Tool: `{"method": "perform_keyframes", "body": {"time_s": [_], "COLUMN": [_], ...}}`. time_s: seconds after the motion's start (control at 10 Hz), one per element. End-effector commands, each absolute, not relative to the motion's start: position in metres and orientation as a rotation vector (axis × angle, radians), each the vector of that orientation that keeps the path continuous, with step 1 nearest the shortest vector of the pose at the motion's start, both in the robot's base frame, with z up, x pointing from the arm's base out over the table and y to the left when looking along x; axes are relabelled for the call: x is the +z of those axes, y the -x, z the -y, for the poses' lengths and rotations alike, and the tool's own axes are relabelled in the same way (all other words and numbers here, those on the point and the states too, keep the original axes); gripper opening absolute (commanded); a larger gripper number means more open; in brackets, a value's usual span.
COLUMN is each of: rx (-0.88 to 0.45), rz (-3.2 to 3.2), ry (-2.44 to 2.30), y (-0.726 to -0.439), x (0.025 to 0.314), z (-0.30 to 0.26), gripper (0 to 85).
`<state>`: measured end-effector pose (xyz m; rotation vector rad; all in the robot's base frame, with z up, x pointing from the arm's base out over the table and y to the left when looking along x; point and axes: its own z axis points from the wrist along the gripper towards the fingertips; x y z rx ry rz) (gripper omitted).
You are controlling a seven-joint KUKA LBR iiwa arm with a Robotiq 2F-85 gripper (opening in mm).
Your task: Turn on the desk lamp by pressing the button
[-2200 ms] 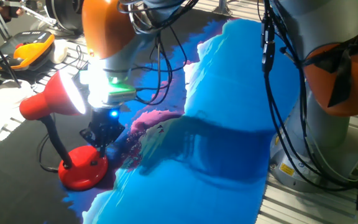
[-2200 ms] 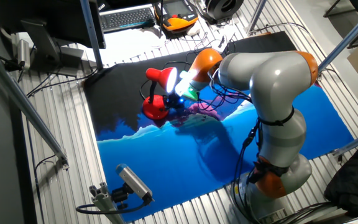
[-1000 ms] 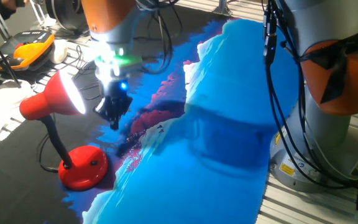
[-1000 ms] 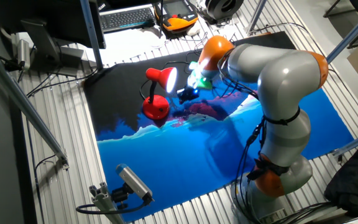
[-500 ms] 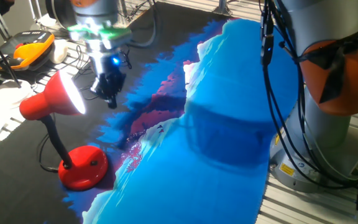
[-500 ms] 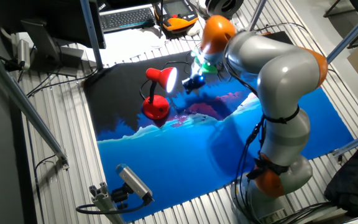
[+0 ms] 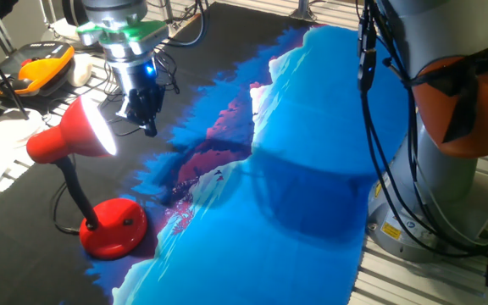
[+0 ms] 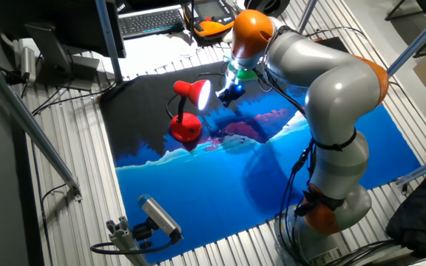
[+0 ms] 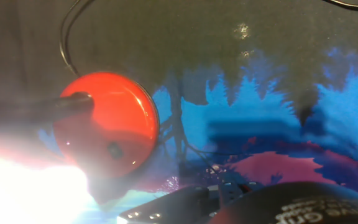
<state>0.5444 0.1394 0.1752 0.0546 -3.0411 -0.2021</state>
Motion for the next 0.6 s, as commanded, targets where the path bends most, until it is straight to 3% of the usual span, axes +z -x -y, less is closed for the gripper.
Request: {"method": "perform_keyframes", "body": {"time_s": [0.0,0.5], "rx": [-0.202,-0.226], "rz": [3.044,3.045], "ry": [-0.067,-0.057], "y": [-0.5445,-0.5444], "x": [0.1773,0.1840], "z": [-0.1361,-0.1386], "gripper": [0.0,0.0]}}
